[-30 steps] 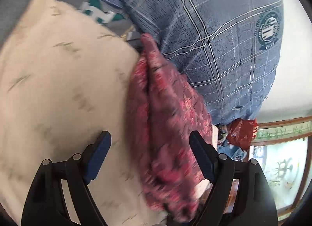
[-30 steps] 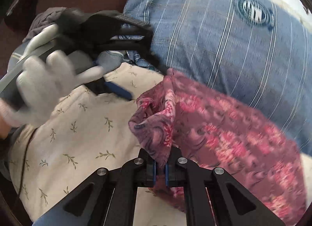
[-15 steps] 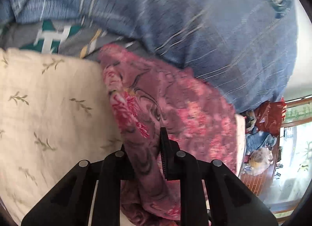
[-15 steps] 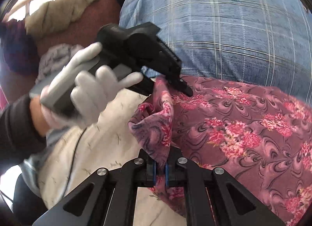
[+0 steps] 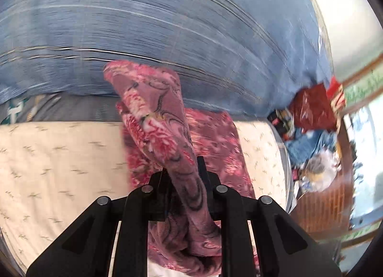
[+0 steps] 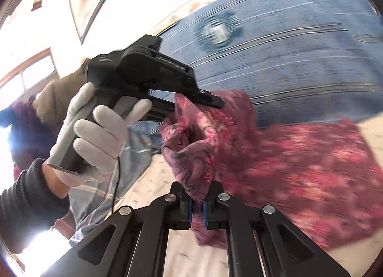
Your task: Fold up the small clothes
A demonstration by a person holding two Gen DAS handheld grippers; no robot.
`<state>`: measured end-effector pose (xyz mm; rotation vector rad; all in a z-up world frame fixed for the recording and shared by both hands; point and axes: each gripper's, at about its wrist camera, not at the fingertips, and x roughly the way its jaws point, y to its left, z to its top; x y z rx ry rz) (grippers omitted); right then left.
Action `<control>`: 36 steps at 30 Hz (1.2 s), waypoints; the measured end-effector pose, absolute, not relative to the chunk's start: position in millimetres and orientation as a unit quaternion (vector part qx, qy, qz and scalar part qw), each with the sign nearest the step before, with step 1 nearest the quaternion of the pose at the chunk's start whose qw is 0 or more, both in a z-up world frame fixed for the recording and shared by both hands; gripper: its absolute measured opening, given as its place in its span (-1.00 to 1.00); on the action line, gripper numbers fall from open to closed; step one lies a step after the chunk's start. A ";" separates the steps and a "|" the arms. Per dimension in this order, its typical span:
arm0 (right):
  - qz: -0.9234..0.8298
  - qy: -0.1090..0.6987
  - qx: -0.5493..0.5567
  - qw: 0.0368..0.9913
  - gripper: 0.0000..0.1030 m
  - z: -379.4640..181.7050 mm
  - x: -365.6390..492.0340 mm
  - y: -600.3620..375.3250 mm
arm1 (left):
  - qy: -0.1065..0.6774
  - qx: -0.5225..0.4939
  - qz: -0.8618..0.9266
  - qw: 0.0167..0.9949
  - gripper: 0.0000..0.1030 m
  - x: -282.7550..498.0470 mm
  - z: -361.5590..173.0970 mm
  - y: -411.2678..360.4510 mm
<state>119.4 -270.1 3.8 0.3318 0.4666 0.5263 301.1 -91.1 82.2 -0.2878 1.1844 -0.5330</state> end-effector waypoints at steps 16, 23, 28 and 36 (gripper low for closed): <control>0.158 0.345 0.402 0.833 -0.63 -83.9 159.6 -431.2 | 0.632 0.071 -0.161 0.755 -0.07 330.7 -7.1 -283.8; 0.160 0.296 0.422 0.842 -0.77 -86.8 163.4 -435.4 | 0.614 0.082 -0.144 0.772 -0.69 324.6 -5.9 -308.6; 0.196 0.234 0.494 0.814 -0.82 -80.5 152.1 -457.9 | 0.601 0.072 -0.173 0.777 -0.72 317.3 7.2 -327.5; 0.154 0.294 0.532 0.779 -0.69 -108.9 162.9 -480.5 | 0.585 -0.105 -0.221 0.773 -0.16 329.9 44.8 -276.8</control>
